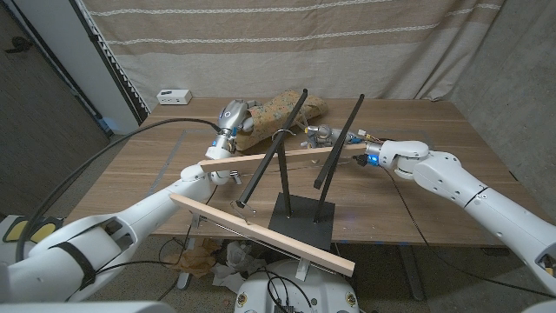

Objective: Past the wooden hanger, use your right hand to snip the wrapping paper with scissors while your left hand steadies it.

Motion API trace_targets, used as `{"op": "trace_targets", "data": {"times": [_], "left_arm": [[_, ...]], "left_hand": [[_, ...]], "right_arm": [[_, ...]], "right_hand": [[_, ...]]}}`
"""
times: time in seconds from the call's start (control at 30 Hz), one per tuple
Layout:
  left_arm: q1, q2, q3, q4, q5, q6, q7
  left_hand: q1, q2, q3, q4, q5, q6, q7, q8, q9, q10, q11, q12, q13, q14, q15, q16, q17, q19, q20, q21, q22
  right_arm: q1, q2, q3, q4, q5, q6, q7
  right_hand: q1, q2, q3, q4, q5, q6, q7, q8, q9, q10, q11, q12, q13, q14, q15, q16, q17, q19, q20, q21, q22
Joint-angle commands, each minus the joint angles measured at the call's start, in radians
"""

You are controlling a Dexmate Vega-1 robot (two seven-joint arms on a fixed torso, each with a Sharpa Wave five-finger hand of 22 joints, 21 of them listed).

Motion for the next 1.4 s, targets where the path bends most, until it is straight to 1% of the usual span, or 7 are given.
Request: {"op": "trace_targets", "data": {"times": [0.03,0.43,0.5,0.8,1.0,1.17,1.4], "left_arm": [[-0.021,0.002,0.004,0.017,-0.013,-0.038,-0.009],[-0.013,0.016,0.004,-0.005,0.000,-0.049,-0.013],[-0.011,0.017,0.004,-0.009,0.003,-0.047,-0.015],[-0.010,0.018,0.008,-0.009,0.003,-0.065,-0.033],[-0.022,0.009,0.018,0.013,-0.002,-0.109,-0.046],[-0.027,0.003,0.025,0.025,-0.004,-0.140,-0.056],[-0.029,0.012,0.044,0.011,0.036,-0.151,-0.064]], "left_hand": [[0.011,0.001,0.001,0.004,0.008,0.012,-0.002,0.009,0.005,-0.005,-0.001,-0.006,0.000,-0.005,-0.164,-0.004,0.000,0.000,-0.038,0.000,0.003],[0.011,0.001,0.001,0.004,0.010,0.016,-0.002,0.015,0.010,-0.005,-0.001,-0.007,0.000,-0.008,-0.164,-0.004,0.000,0.000,-0.038,0.001,0.003],[0.011,0.001,0.001,0.004,0.010,0.017,-0.002,0.016,0.010,-0.005,-0.001,-0.007,0.000,-0.008,-0.164,-0.004,0.000,0.001,-0.038,0.001,0.003],[0.011,0.001,0.001,0.004,0.012,0.019,-0.002,0.022,0.016,-0.004,-0.001,-0.007,0.001,-0.011,-0.164,-0.005,0.000,0.002,-0.038,0.001,0.002],[0.009,-0.011,-0.008,-0.009,0.019,0.020,-0.003,0.044,0.041,0.000,-0.001,-0.007,0.004,-0.083,-0.164,-0.021,-0.024,0.010,-0.088,-0.002,-0.004],[0.005,-0.005,-0.027,-0.011,0.027,0.011,-0.002,0.061,0.062,-0.002,0.000,-0.003,0.009,-0.089,-0.166,-0.016,-0.033,0.012,-0.123,-0.021,-0.011],[0.014,0.003,-0.053,-0.017,0.034,0.009,-0.003,0.072,0.063,0.000,0.000,0.004,0.011,-0.076,-0.166,-0.014,-0.031,0.005,-0.130,-0.040,-0.006]], "right_arm": [[0.056,0.010,-0.050,0.026,-0.038,-0.040,0.063],[0.100,-0.005,-0.063,0.006,-0.074,-0.076,0.075],[0.103,-0.001,-0.064,0.008,-0.072,-0.079,0.079],[0.124,0.008,-0.084,0.014,-0.096,-0.081,0.098],[0.149,0.015,-0.102,0.019,-0.115,-0.091,0.116],[0.167,0.020,-0.110,0.022,-0.127,-0.097,0.125],[0.183,0.033,-0.108,0.041,-0.123,-0.102,0.132]], "right_hand": [[-0.015,0.000,-0.013,0.002,0.000,-0.001,-0.001,-0.006,-0.007,0.183,-0.086,0.000,0.000,-0.054,-0.116,-0.006,-0.004,0.012,-0.110,-0.004,0.003],[-0.025,0.000,-0.019,0.002,0.006,-0.006,0.005,0.004,0.007,0.186,-0.081,0.002,-0.008,-0.046,-0.117,-0.007,-0.017,0.022,-0.110,-0.011,0.003],[-0.026,0.001,-0.019,0.002,0.006,-0.002,0.006,-0.005,-0.009,0.187,-0.082,0.002,-0.008,-0.045,-0.117,-0.007,-0.018,0.023,-0.110,-0.012,0.003],[-0.029,0.001,-0.022,0.000,0.011,-0.002,0.006,-0.002,-0.008,0.187,-0.077,0.006,-0.009,-0.040,-0.118,-0.009,-0.027,0.029,-0.110,-0.019,0.003],[-0.035,0.001,-0.026,0.000,0.012,-0.006,0.007,0.001,-0.004,0.183,-0.076,0.007,-0.009,-0.038,-0.116,-0.011,-0.032,0.033,-0.109,-0.024,0.003],[-0.039,0.001,-0.028,0.001,0.013,-0.008,0.007,0.005,0.003,0.187,-0.073,0.009,-0.011,-0.036,-0.116,-0.011,-0.035,0.035,-0.109,-0.027,0.003],[-0.043,0.002,-0.029,0.001,0.014,-0.010,0.009,0.008,0.006,0.188,-0.068,0.010,-0.013,-0.036,-0.116,-0.012,-0.037,0.038,-0.109,-0.029,0.003]]}}
